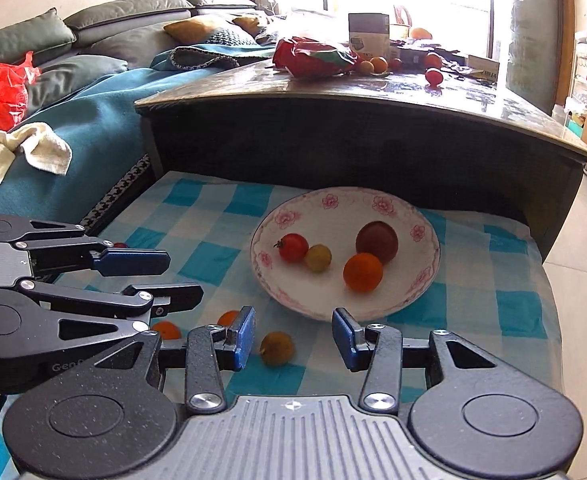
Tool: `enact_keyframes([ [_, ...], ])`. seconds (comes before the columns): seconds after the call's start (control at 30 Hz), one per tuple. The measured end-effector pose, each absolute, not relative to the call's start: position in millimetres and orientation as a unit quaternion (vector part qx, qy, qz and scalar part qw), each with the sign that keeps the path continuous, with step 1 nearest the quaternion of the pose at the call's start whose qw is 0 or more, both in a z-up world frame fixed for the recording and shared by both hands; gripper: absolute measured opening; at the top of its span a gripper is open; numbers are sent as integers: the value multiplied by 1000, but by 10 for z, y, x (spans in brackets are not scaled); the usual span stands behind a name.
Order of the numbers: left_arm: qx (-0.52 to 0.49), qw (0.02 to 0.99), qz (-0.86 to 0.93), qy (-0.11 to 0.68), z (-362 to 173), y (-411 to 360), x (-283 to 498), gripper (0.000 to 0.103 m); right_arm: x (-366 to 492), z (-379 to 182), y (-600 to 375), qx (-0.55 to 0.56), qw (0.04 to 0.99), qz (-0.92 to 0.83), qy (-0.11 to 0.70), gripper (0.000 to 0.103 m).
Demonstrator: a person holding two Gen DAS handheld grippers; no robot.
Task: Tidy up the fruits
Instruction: 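Move both open tools toward the orange and brown fruit on the cloth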
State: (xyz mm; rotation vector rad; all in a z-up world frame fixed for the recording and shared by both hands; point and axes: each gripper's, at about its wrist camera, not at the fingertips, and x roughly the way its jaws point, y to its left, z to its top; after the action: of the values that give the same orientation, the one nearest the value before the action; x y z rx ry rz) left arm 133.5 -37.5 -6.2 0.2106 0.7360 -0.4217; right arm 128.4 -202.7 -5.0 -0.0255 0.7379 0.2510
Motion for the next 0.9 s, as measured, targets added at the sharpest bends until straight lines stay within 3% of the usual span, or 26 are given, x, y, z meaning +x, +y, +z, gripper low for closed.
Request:
enact_keyframes([
  [0.9, 100, 885, -188, 413, -604, -295, 1614, 43, 1605, -552, -1993, -19, 905, 137, 402, 40],
])
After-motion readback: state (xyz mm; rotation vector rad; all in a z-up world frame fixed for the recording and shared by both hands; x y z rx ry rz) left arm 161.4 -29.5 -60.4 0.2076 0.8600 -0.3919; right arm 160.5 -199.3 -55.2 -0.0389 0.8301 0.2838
